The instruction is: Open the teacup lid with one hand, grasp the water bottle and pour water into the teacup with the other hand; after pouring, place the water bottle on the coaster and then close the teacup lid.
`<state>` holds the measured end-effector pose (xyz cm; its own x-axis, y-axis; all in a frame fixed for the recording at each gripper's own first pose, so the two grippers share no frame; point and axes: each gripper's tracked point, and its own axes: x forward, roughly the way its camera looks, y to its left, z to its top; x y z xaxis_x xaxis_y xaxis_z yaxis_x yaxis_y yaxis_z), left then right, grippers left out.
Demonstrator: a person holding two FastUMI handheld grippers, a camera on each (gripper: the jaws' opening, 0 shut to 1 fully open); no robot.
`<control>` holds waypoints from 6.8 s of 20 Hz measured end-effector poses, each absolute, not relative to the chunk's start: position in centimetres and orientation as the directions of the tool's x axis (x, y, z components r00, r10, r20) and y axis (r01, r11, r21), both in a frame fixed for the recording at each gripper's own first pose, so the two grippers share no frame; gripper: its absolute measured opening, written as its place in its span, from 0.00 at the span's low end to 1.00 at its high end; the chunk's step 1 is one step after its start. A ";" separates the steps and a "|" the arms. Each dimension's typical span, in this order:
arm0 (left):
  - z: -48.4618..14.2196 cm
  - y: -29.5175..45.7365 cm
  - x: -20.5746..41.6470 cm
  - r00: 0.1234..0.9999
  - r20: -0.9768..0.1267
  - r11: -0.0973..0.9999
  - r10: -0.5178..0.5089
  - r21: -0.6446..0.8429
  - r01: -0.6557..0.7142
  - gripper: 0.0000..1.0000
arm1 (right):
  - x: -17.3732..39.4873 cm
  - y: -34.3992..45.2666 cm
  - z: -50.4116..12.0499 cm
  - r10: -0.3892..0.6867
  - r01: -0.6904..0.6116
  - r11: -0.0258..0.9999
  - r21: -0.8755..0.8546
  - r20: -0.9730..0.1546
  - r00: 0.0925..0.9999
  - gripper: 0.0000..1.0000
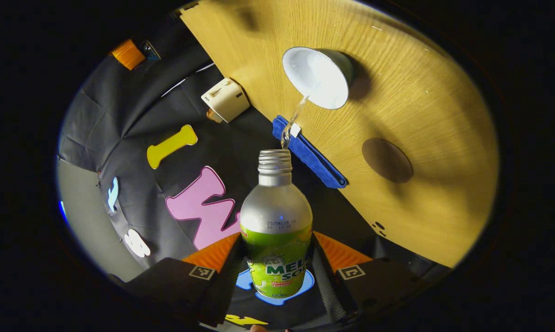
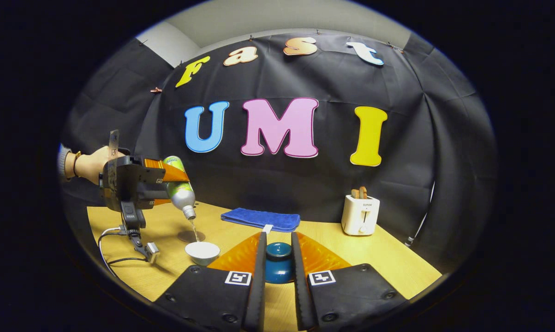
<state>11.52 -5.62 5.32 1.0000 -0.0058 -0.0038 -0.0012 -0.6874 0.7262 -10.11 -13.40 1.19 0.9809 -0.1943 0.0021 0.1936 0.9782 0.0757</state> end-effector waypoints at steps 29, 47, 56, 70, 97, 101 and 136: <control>4.2 -8.2 11.4 0.993 -0.006 -0.606 -0.116 0.792 -0.066 0.81 | -10.3 -13.3 1.6 -0.186 0.185 0.979 0.088 0.013 0.982 0.30; -2.1 -7.5 12.4 0.991 -0.066 0.819 -0.114 0.558 0.131 0.80 | -9.2 -11.4 0.4 -0.158 0.158 0.986 0.060 -0.012 0.987 0.30; -1.2 -6.7 12.9 0.994 -0.009 0.989 -0.111 0.101 0.112 0.80 | -9.1 -11.2 0.5 -0.154 0.154 0.986 0.060 -0.011 0.988 0.30; -3.7 -7.3 14.4 0.992 -0.059 0.992 -0.114 0.046 0.116 0.81 | -9.3 -11.9 0.5 -0.162 0.162 0.984 0.073 -0.010 0.987 0.30; -1.6 -2.5 -1.3 0.999 0.044 1.000 0.011 -0.004 -0.010 0.89 | 4.9 2.7 -6.0 0.107 -0.088 0.991 0.101 -0.199 0.974 0.30; -2.0 -1.8 -1.2 0.999 0.033 1.000 0.004 -0.001 -0.004 0.89 | 5.2 2.3 -7.1 0.081 -0.064 0.995 0.081 -0.224 0.971 0.31; 0.0 -11.8 -5.0 1.000 -0.006 1.000 -0.009 0.000 0.009 0.89 | -6.9 -8.0 -1.4 -0.068 0.074 0.987 0.140 -0.050 0.996 0.91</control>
